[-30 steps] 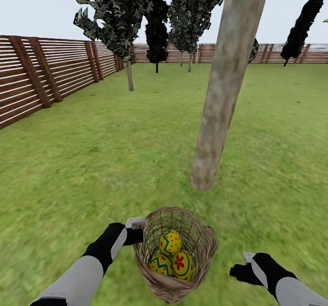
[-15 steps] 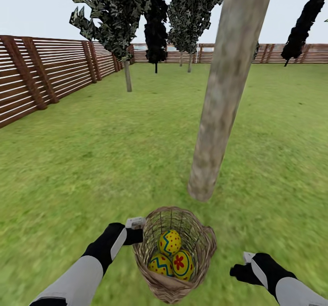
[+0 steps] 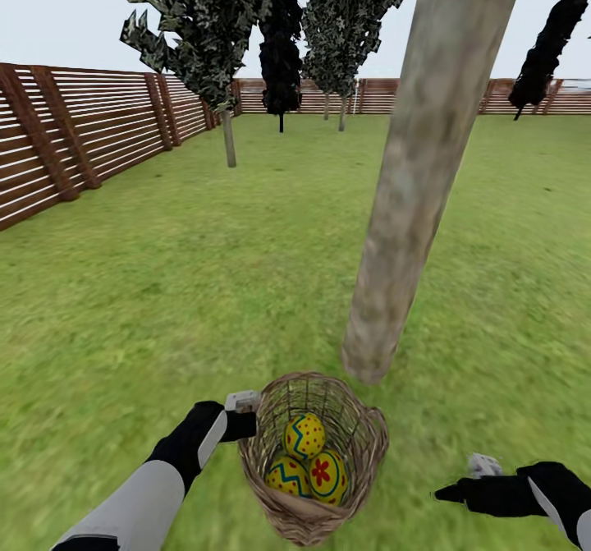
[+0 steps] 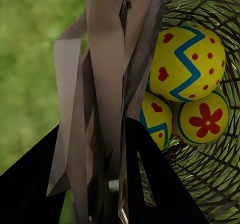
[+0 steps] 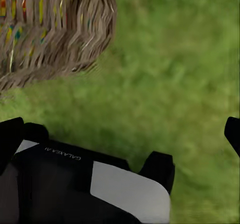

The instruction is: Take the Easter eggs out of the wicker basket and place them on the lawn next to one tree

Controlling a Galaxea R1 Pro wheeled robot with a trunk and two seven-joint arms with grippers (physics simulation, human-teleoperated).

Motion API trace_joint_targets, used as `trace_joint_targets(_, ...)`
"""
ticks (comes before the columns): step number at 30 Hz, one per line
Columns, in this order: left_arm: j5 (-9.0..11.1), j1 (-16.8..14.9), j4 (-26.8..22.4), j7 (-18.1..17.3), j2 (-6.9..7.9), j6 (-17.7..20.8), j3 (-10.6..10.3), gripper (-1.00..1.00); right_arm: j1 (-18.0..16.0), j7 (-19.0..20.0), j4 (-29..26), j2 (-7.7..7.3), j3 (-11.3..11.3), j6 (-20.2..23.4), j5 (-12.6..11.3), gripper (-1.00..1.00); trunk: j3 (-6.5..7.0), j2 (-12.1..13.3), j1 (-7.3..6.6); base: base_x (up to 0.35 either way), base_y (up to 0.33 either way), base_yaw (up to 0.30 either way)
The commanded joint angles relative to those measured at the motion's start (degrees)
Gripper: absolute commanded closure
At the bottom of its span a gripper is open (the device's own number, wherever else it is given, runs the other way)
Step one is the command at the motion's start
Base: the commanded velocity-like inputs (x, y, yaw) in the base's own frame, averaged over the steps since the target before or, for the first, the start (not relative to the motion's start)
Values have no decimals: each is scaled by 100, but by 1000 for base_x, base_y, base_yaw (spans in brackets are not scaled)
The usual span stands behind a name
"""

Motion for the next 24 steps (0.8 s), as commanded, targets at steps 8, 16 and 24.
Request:
trace_joint_targets(8,96,-2,-12,8,28,16,20,100,360,2082,836,-845,-63,-2377,-32,-100,-5,-2,3,333,0,0)
trace_joint_targets(16,96,-2,-8,8,23,-20,20,100,352,3854,172,-1247,-609,-1524,-454,-100,-5,-2,3,333,0,0)
trace_joint_targets(24,96,-2,-13,8,33,-37,27,100,352,3854,161,-1224,-599,-1486,-451,-100,-5,-2,3,87,0,69)
